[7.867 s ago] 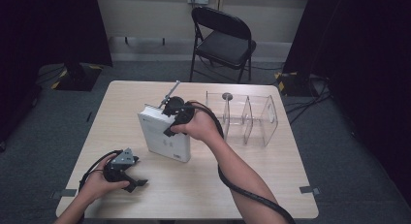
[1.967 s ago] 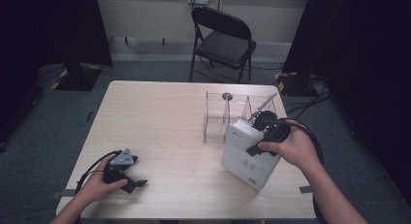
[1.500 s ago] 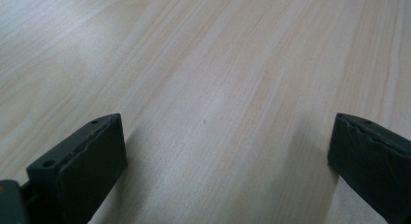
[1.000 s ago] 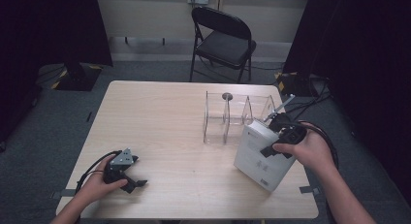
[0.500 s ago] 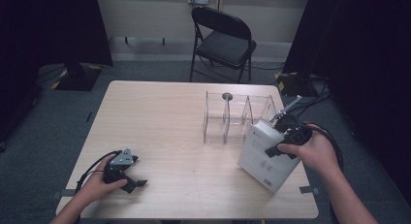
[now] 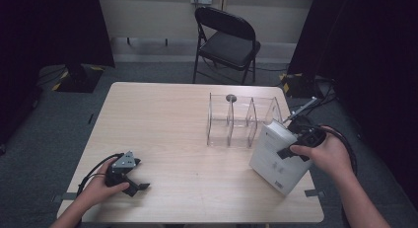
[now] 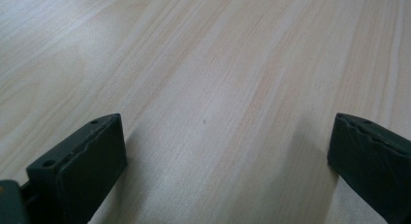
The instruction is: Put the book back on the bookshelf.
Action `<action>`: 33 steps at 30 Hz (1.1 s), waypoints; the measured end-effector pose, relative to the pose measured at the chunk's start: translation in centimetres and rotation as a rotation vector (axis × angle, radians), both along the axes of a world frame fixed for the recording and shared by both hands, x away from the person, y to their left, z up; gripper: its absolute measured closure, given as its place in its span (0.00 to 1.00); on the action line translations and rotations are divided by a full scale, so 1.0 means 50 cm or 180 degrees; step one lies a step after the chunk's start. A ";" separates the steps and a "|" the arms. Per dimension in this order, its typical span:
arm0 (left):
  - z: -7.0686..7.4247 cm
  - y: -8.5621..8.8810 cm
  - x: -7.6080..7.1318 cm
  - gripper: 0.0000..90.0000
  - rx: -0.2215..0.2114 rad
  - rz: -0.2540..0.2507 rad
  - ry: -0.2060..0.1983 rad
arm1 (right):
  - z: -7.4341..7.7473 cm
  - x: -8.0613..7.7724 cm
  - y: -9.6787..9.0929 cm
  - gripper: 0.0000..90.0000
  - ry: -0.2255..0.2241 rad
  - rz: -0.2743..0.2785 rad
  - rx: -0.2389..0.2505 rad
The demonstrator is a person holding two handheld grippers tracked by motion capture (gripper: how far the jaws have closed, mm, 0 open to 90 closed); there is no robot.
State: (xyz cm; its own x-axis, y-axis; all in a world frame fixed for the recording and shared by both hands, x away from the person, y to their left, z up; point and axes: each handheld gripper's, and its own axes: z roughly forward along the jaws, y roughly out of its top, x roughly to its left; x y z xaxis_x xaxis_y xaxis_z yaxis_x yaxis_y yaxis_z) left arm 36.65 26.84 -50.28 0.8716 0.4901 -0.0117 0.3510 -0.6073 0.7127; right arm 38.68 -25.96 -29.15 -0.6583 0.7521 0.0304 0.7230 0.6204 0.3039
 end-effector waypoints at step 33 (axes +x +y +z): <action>0.000 0.000 0.000 0.00 -0.0001 -0.0001 -0.0002 | 0.003 0.045 -0.024 0.58 0.0070 -0.0489 -0.0061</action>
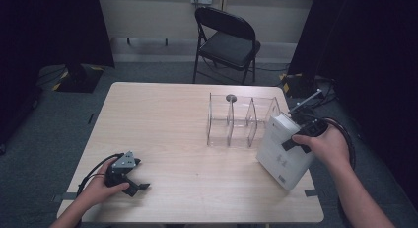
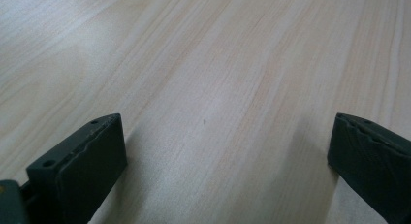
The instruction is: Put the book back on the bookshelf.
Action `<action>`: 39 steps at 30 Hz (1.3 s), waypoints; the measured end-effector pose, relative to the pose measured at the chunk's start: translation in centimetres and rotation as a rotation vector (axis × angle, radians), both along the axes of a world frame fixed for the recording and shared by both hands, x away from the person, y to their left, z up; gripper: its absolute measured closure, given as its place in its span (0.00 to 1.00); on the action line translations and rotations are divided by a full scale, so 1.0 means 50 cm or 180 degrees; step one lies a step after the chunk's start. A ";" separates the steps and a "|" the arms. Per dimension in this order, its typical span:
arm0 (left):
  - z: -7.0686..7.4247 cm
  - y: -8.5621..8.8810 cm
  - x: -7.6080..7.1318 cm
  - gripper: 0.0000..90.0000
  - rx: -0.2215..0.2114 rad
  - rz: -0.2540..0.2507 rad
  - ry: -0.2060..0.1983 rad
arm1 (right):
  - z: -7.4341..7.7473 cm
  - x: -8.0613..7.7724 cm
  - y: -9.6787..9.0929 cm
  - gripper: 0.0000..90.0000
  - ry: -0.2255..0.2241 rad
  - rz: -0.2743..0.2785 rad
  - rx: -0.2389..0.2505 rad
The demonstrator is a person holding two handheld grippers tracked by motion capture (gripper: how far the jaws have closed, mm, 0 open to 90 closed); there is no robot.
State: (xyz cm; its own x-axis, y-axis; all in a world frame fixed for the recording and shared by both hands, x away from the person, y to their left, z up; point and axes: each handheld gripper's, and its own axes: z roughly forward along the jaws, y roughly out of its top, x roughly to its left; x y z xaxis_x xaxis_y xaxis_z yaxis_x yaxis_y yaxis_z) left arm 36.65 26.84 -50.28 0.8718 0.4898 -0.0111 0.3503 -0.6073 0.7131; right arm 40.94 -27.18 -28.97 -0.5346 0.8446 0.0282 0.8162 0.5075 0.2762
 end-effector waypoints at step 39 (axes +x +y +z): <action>0.000 0.000 0.000 0.00 0.0001 0.0001 -0.0001 | 0.019 0.052 0.029 0.58 0.0054 -0.0362 -0.0020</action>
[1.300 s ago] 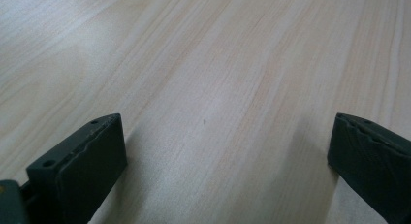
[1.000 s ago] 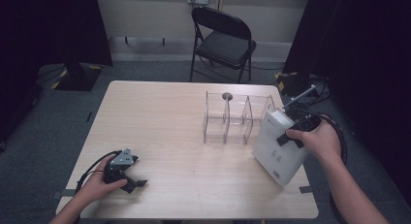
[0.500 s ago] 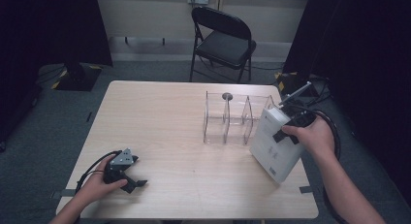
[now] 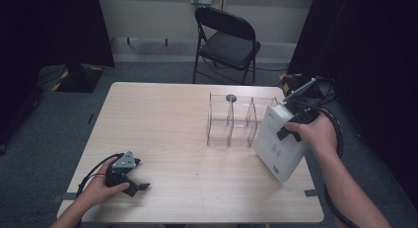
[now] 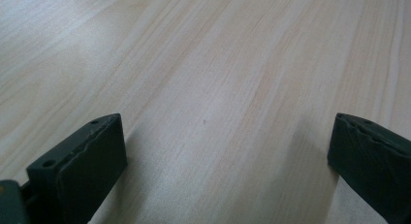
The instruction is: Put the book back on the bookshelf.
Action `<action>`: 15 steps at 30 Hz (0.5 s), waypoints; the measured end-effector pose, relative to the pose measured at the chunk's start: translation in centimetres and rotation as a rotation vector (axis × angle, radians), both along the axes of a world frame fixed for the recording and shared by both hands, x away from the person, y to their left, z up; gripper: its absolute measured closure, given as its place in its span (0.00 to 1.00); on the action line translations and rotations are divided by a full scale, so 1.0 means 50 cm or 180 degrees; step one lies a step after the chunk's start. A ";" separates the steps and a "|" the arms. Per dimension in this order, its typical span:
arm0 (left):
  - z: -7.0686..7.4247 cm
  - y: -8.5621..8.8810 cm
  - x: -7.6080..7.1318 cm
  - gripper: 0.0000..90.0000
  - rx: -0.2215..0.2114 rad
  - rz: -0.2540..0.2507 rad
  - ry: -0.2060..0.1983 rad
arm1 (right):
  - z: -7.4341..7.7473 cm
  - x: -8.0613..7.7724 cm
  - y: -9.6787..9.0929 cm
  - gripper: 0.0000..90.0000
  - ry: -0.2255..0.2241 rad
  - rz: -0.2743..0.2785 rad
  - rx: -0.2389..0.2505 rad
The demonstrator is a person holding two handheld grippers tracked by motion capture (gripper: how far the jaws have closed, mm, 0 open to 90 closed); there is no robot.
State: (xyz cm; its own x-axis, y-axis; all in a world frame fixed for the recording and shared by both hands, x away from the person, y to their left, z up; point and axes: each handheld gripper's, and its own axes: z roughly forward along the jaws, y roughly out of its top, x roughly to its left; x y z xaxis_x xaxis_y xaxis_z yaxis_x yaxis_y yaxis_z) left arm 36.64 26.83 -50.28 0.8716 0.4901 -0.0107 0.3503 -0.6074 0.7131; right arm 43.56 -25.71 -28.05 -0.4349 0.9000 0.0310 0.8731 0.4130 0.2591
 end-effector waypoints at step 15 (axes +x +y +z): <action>0.000 0.000 0.000 0.00 -0.0001 0.0000 0.0000 | 0.008 0.022 0.006 0.58 -0.0029 -0.0181 -0.0022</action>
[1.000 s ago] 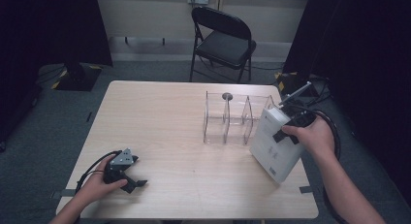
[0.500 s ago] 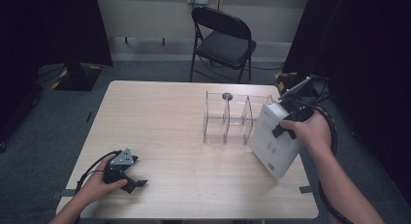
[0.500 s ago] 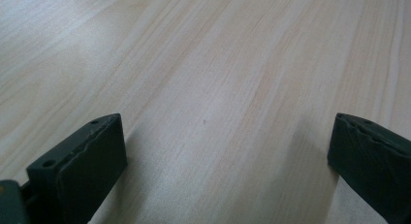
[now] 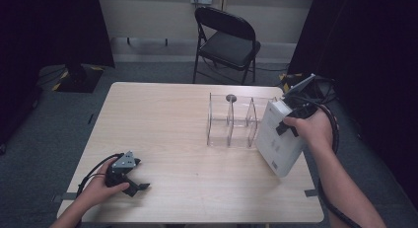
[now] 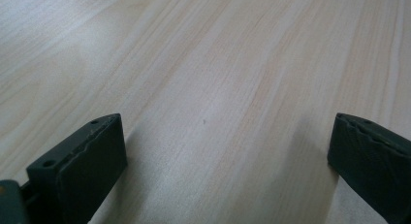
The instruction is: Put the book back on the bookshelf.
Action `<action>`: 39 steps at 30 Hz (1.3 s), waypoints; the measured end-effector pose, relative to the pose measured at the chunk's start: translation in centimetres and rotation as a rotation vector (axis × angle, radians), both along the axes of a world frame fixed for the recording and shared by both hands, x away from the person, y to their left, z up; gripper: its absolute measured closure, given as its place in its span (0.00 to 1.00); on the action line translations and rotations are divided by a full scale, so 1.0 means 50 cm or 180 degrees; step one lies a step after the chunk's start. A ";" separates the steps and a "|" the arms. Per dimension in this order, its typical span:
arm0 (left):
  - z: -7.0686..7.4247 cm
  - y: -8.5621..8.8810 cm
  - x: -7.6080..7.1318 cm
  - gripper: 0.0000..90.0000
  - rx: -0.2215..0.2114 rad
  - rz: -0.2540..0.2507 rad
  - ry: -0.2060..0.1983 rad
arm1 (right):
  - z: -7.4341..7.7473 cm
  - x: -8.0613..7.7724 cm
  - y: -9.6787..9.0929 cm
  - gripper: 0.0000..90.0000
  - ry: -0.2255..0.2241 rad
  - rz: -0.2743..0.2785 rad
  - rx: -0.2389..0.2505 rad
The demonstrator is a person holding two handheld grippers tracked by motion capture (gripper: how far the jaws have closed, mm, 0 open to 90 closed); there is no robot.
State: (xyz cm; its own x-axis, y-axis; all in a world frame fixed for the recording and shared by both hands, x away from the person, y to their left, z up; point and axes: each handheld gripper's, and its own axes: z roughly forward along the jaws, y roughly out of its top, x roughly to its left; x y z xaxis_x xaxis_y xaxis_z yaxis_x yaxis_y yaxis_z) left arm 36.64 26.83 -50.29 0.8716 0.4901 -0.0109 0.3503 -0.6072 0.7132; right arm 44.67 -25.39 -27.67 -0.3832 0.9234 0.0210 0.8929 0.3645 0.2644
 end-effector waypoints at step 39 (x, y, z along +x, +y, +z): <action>0.000 0.000 0.000 0.00 0.0000 0.0000 0.0001 | 0.000 0.064 0.024 0.58 0.0018 -0.0165 -0.0023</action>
